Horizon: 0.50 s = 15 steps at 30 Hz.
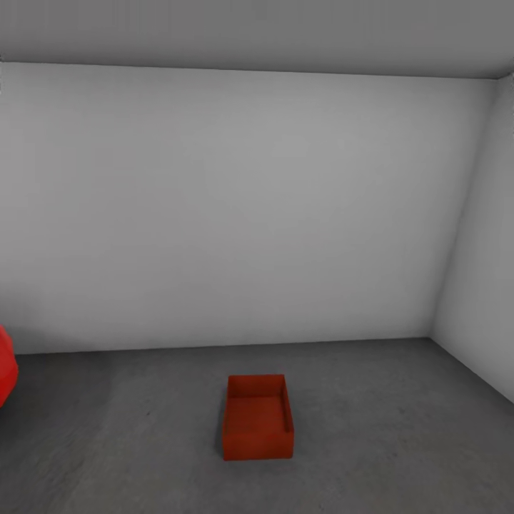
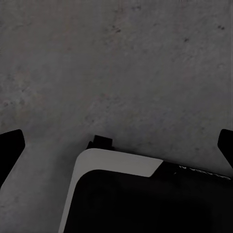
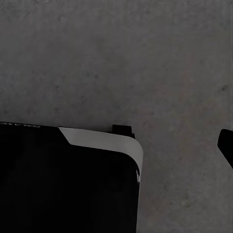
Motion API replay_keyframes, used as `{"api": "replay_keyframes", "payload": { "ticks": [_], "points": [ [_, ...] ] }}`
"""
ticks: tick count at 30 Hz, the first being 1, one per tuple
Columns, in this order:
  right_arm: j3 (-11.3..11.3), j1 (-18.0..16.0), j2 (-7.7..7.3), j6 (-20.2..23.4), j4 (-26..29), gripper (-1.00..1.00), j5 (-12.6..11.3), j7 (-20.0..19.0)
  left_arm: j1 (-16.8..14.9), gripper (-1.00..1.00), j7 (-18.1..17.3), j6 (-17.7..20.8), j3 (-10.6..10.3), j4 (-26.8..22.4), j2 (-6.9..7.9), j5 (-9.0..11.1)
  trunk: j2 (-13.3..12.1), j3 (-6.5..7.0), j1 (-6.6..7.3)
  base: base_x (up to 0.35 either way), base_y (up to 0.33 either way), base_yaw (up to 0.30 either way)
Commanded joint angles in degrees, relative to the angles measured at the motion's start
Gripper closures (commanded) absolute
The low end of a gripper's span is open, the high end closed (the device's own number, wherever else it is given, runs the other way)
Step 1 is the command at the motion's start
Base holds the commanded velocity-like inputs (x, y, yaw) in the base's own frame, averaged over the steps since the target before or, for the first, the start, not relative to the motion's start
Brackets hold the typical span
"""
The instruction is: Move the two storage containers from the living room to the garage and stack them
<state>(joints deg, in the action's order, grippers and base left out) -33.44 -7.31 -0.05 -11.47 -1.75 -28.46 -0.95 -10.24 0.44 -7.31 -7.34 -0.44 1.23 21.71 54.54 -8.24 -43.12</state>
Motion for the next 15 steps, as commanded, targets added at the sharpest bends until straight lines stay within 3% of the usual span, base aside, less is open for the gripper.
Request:
{"api": "replay_keyframes", "payload": {
  "ticks": [1,15],
  "points": [
    [-0.48,-0.07,0.04,-0.31,-0.18,-1.00,-0.47,-0.10,-0.04,-1.00,0.06,-0.16,-0.49,0.05,0.00,0.44,0.05,0.01,-0.01,0.000,0.000,0.000],
    [-0.56,-0.07,-0.13,0.20,-0.18,-1.00,-0.24,0.06,-0.04,-1.00,0.09,-0.16,-0.49,0.04,0.00,0.44,0.05,0.45,-0.01,0.000,0.000,0.000]
  ]
}}
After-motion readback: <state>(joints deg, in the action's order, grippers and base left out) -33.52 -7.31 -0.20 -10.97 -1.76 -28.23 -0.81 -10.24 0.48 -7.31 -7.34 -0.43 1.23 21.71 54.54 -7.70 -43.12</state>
